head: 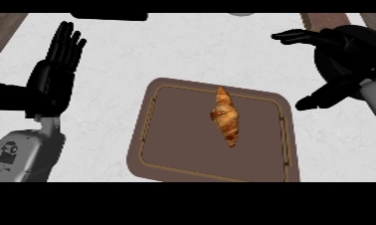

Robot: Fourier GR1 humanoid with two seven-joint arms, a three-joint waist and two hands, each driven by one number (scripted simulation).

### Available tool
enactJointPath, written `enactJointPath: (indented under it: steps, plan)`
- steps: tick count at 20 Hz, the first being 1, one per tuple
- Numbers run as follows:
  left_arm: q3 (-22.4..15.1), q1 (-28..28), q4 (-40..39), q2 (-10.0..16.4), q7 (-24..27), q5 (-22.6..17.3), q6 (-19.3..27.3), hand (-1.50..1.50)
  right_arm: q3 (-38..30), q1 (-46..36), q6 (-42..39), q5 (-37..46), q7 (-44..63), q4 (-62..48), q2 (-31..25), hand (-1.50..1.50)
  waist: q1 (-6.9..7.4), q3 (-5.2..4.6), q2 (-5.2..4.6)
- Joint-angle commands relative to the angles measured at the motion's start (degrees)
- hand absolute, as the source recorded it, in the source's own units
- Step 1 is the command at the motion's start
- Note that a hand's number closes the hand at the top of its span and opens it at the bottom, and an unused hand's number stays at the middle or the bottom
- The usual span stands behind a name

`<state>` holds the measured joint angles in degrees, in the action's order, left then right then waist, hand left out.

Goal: Pick the croissant from the tray and place it in the pot

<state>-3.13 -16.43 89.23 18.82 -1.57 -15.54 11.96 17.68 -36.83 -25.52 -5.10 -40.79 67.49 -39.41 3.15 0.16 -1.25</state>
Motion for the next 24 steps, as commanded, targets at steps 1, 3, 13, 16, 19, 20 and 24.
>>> enactJointPath:
  steps: [1,3,13,16,19,20,24]
  plan:
    - [-0.37,1.22,-0.36,-1.36,1.85,0.52,-0.03,0.00,2.85,-6.86,-3.20,8.92,-7.66,-6.89,-1.69,-1.50,-0.14,-0.11,0.41]
    - [-1.34,-0.92,-0.55,-2.98,0.06,1.72,2.43,0.00,6.02,-8.09,-3.44,12.70,-7.55,-6.02,-3.09,-1.50,-0.91,-0.12,0.60]
    - [2.54,0.56,-0.26,0.11,-1.61,0.06,-1.45,0.00,14.08,-13.37,-4.45,22.46,5.28,-1.24,3.80,-1.50,-2.49,-0.20,1.27]
    - [2.86,0.10,-1.08,-0.76,-0.44,1.48,-1.04,0.00,13.99,-12.97,-4.17,25.79,5.66,-4.37,6.30,-1.50,-2.51,-0.18,1.15]
    - [4.09,1.85,0.48,-0.53,-1.50,0.56,-1.94,0.00,13.78,-9.61,-3.89,28.23,6.48,-4.33,7.17,-1.50,-2.57,-0.17,1.20]
    - [4.44,1.28,-1.69,-1.53,0.17,1.06,-1.37,0.00,14.60,-9.25,-4.50,29.35,7.90,-3.05,7.63,-1.50,-2.79,-0.18,1.21]
    - [4.04,4.00,-0.24,-2.53,1.30,1.96,-2.26,0.00,14.09,-3.55,-5.60,30.75,11.52,3.55,9.64,-1.50,-3.14,-0.18,1.38]
